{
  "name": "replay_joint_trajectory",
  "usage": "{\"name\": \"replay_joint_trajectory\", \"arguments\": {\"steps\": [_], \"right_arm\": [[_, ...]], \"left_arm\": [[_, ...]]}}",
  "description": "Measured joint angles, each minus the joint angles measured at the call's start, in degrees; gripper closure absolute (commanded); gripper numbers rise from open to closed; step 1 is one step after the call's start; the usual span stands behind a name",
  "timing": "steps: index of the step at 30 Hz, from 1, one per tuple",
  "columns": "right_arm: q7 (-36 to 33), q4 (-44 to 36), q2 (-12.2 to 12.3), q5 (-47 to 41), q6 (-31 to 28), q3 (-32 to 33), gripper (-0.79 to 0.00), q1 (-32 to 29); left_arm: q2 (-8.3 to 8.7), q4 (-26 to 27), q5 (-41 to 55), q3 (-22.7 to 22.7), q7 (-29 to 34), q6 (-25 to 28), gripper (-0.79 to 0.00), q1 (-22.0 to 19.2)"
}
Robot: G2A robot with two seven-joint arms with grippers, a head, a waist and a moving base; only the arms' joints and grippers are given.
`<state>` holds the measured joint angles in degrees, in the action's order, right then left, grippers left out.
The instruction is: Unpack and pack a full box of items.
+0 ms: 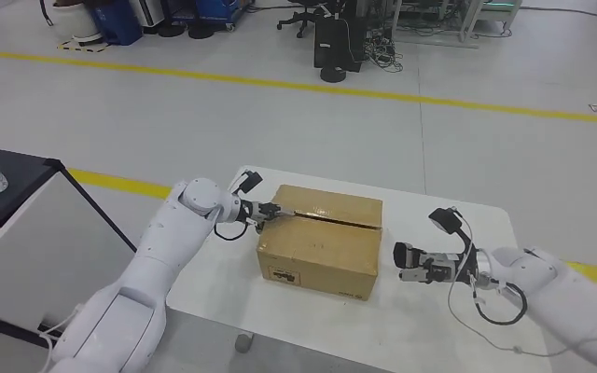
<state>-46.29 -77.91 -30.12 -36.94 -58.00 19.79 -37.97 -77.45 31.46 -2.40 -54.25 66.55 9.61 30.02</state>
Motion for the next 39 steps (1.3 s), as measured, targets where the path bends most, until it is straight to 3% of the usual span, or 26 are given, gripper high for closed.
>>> {"name": "replay_joint_trajectory", "arguments": {"steps": [12, 39], "right_arm": [[0.0, 5.0, -0.8, 1.9, 0.0, 1.1, -0.785, -0.2], [-2.0, 14.2, -9.8, -3.7, 2.0, 1.4, -0.785, 1.4]], "left_arm": [[1.6, 5.1, 1.3, -2.7, 0.8, -1.0, -0.785, 1.9], [4.46, 12.7, 1.4, -5.8, 2.1, -3.3, -0.785, 6.4]]}}
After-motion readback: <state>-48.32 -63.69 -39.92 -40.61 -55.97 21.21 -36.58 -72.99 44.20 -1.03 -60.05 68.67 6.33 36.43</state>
